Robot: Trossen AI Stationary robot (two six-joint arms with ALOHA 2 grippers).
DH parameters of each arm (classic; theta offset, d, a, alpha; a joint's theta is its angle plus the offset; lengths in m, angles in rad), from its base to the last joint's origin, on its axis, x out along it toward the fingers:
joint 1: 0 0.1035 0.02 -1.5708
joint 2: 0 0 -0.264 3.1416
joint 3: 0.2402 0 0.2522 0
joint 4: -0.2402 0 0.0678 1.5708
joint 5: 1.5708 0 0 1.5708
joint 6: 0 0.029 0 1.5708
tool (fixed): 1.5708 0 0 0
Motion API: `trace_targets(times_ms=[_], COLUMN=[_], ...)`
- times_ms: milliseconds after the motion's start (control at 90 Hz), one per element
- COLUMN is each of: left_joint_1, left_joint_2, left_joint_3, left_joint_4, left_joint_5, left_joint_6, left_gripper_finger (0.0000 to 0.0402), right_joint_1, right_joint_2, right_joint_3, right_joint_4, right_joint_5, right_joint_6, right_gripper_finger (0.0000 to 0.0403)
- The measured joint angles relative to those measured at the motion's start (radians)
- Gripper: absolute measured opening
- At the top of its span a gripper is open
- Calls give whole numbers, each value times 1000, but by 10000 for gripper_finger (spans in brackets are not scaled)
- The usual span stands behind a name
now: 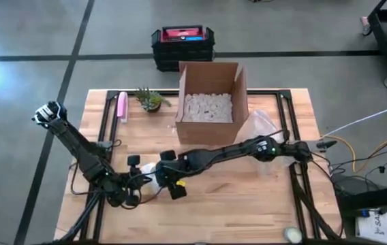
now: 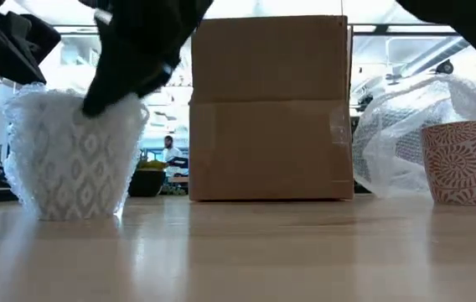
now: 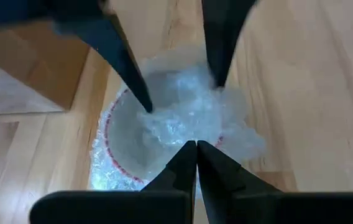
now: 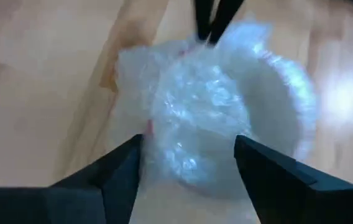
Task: Wrap mug
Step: Put the wrapped gray mug into the cardboard box
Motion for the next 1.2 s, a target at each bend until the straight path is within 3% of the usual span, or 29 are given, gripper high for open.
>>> trace_targets(times_ms=[144,344,389,644,900,1200], left_joint_1=[0,0,0,-9,-72,-114], left_joint_2=[0,-1,-3,-33,-39,-40], left_joint_3=[0,0,0,79,185,208], left_joint_4=[2,6,7,-52,-148,-149], left_joint_5=[0,1,14,75,87,87], left_joint_6=[0,0,0,1,-30,-53], left_gripper_finger=[0,0,0,0,0,0], right_joint_1=[1,3,5,43,77,97], right_joint_2=[23,20,15,-56,-236,-453], right_joint_3=[4,1,0,-7,-2,-2], right_joint_4=[17,25,19,-16,-35,-38], right_joint_5=[2,-4,-3,-8,5,183], right_joint_6=[-26,-74,-74,-74,-79,-105], right_gripper_finger=[170,32,18,9,9,9])
